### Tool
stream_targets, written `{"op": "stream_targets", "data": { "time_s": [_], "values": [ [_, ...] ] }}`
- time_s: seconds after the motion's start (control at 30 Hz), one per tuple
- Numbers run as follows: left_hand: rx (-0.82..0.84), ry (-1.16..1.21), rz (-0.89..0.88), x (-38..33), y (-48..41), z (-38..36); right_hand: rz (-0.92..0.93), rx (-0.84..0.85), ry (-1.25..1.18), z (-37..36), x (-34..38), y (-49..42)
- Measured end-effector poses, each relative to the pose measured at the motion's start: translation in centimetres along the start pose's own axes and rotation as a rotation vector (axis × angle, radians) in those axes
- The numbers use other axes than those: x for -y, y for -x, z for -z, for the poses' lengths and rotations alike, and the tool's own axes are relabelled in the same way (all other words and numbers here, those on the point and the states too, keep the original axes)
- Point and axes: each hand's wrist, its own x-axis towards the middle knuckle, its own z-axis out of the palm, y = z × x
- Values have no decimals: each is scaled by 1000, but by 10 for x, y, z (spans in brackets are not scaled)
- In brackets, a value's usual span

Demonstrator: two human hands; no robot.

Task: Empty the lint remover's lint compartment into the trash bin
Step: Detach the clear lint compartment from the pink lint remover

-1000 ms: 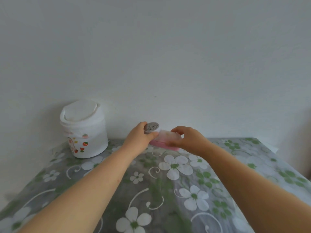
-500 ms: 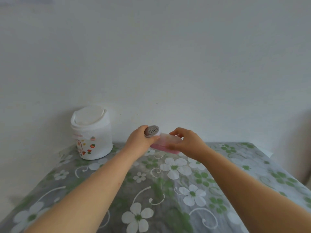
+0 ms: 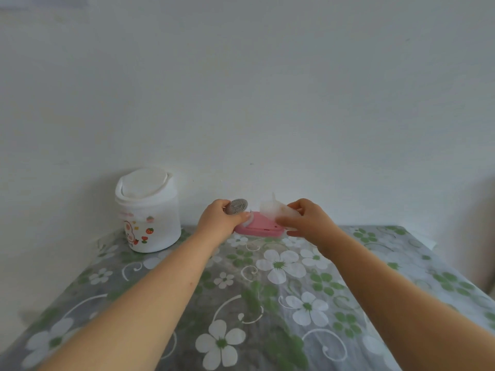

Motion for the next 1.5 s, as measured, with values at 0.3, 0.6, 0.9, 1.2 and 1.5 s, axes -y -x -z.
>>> {"op": "stream_targets", "data": {
  "time_s": [0.3, 0.6, 0.9, 1.2, 1.5],
  "values": [
    [-86, -147, 37, 6, -5, -37, -160, -115, -185, -6, -29, -20],
    [-19, -175, 54, 14, -11, -66, -214, -152, -63, -4, -52, -23],
    [19, -208, 66, 22, -13, -68, -195, -132, 41, -4, -54, -21],
    [125, -195, 88, 14, -14, -52, -169, -211, 11, 4, -39, -18],
    [-202, -198, -39, -11, -18, 9, -57, -194, -67, -8, 23, -21]
  ]
}}
